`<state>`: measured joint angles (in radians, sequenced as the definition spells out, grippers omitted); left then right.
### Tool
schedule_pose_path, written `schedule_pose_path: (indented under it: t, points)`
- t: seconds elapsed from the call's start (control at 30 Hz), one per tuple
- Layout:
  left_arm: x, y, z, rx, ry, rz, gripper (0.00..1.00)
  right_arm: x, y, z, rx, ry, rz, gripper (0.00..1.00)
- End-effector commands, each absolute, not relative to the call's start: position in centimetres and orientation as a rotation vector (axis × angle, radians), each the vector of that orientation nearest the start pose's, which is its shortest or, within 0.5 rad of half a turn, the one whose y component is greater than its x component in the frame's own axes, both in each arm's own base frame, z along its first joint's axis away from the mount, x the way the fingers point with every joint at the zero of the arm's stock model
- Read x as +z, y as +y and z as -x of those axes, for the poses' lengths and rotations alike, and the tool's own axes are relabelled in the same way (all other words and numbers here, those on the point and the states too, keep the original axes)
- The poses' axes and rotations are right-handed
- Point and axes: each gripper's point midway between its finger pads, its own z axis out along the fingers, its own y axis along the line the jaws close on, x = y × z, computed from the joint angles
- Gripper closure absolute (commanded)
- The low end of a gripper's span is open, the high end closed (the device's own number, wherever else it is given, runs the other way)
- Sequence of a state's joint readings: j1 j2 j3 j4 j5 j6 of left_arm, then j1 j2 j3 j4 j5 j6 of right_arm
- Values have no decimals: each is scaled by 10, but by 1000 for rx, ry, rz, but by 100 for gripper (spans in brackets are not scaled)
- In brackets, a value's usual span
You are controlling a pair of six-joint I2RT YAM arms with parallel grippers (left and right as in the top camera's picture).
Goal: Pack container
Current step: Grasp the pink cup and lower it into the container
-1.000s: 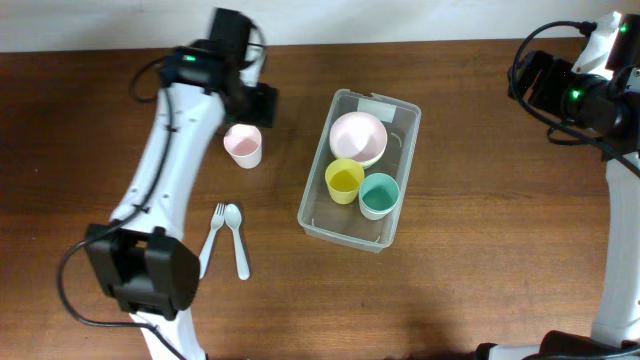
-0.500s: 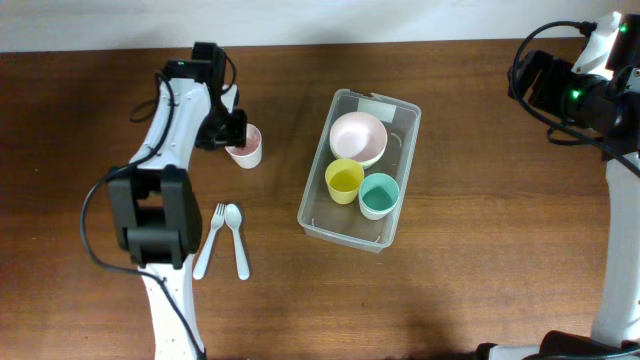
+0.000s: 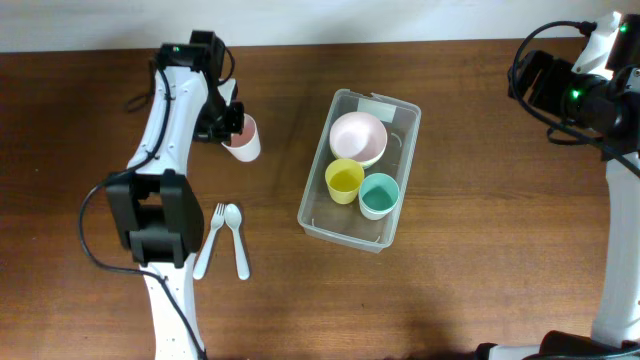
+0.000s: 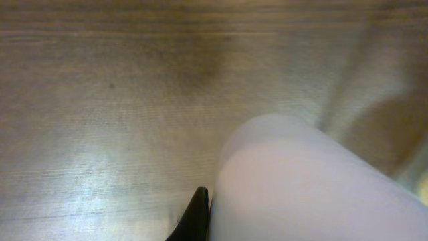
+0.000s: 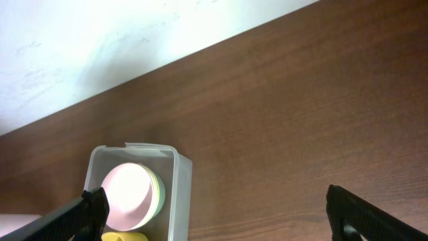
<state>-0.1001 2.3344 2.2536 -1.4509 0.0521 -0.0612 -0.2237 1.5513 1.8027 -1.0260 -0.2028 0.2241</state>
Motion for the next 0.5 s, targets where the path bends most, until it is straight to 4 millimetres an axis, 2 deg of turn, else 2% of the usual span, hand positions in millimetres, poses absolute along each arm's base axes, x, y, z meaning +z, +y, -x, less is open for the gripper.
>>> schedule_pose_path:
  t: [0.0, 0.07, 0.17, 0.2, 0.33, 0.47]
  points:
    - [185, -92, -445, -130, 2939, -186, 99, 328, -58, -408, 233, 2298, -415, 1]
    - [207, -114, -427, -138, 2910, -290, 99, 328, -58, -408, 233, 2298, -415, 1]
    - [221, -141, -407, -147, 2883, -442, 99, 328, -58, -408, 233, 2298, -414, 1]
    - [223, -156, -398, -151, 2879, -507, 99, 328, -58, -408, 233, 2299, -414, 1]
    - [217, -193, -381, -162, 2870, -648, 99, 328, -58, -408, 233, 2298, -415, 1]
    - [207, -217, -379, -175, 2837, -718, 99, 328, -58, -408, 233, 2298, -414, 1]
